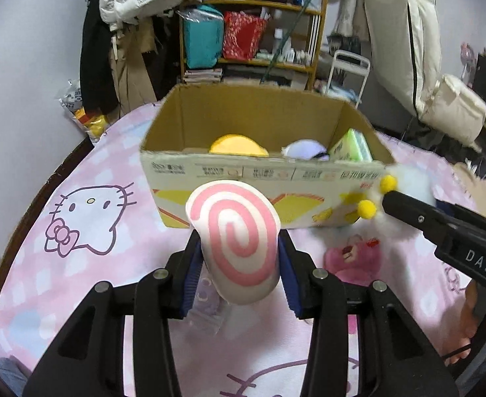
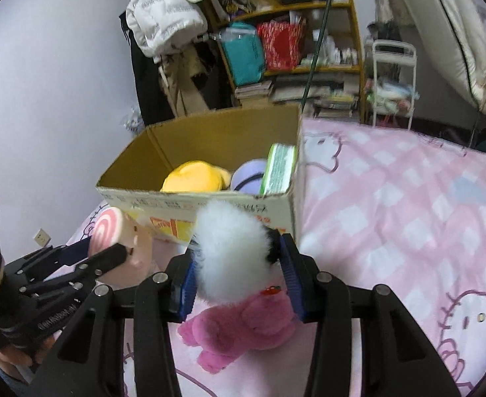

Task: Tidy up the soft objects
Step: 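Lift cushion with left gripper while right gripper carries pom-pom over the box, then open both grippers to drop cushion and pom-pom into the box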

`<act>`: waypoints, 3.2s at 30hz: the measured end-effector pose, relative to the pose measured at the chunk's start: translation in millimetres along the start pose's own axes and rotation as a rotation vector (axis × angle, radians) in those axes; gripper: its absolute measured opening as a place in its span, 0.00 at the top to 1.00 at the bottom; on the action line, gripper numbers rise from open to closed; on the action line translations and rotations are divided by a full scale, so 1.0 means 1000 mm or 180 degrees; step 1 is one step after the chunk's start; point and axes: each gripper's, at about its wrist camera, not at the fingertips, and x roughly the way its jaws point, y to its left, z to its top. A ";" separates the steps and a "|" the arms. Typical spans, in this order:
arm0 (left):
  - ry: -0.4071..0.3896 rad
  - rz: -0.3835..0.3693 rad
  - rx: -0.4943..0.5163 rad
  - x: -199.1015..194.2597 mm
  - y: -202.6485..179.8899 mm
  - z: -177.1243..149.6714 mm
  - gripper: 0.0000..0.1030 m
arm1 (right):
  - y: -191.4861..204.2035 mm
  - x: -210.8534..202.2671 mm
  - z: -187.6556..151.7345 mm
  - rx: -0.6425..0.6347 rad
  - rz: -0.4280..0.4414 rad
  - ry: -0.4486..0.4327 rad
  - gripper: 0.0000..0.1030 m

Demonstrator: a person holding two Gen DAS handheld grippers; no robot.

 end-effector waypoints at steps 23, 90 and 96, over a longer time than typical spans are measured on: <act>-0.1117 0.0168 0.0292 -0.103 -0.023 0.015 0.59 | 0.001 -0.051 0.030 -0.0127 -0.0291 -0.0705 0.53; -0.0963 0.0336 0.0111 -0.016 -0.002 0.090 0.16 | 0.008 0.024 0.086 -0.0302 -0.0025 -0.0473 0.23; -0.0922 0.0473 0.0275 -0.047 -0.008 0.074 0.12 | 0.008 -0.002 0.084 -0.0231 0.0025 -0.0637 0.13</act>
